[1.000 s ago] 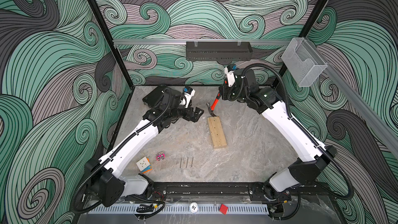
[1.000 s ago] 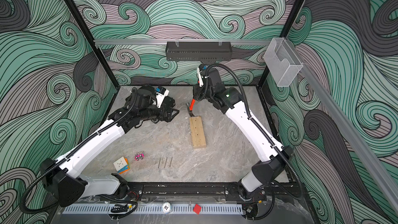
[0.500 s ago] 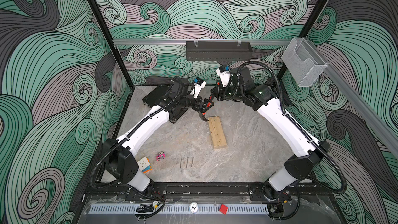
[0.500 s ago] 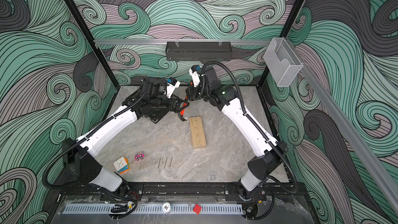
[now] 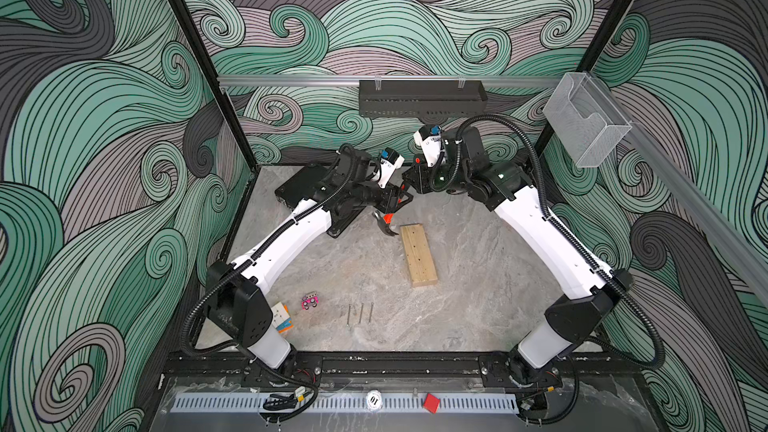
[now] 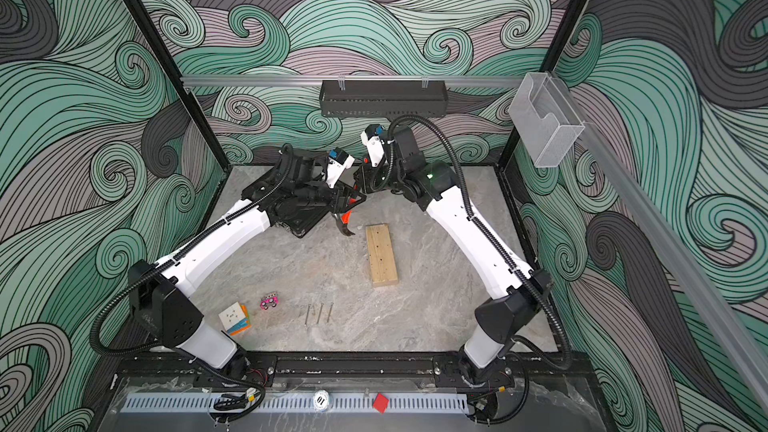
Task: Use a claw hammer to pull out a nail
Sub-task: Place the hammer at the center of the board.
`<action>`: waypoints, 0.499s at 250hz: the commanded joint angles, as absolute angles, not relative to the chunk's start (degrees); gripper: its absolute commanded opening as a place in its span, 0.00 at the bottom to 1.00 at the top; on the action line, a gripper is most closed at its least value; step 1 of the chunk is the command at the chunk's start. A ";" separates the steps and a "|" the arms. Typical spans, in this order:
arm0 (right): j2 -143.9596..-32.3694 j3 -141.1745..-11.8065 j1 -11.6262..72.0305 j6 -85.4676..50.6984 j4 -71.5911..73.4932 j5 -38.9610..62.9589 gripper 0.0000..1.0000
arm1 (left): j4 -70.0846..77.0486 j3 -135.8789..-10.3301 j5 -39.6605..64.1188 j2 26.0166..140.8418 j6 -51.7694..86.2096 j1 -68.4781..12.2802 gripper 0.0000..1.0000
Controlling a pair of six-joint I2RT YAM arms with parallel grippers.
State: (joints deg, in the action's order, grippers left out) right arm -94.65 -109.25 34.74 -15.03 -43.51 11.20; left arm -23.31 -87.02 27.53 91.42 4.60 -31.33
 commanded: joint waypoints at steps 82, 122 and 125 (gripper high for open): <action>-94.66 -111.61 34.05 -16.84 -39.50 13.09 0.03 | -24.80 -89.56 27.59 92.72 4.39 -32.33 0.11; -94.85 -111.62 34.01 -16.86 -39.50 13.22 0.03 | -24.61 -89.74 27.16 92.73 4.41 -32.35 0.04; -94.80 -111.69 33.96 -16.88 -39.55 13.13 0.03 | -24.61 -89.75 27.09 92.74 4.40 -32.39 0.03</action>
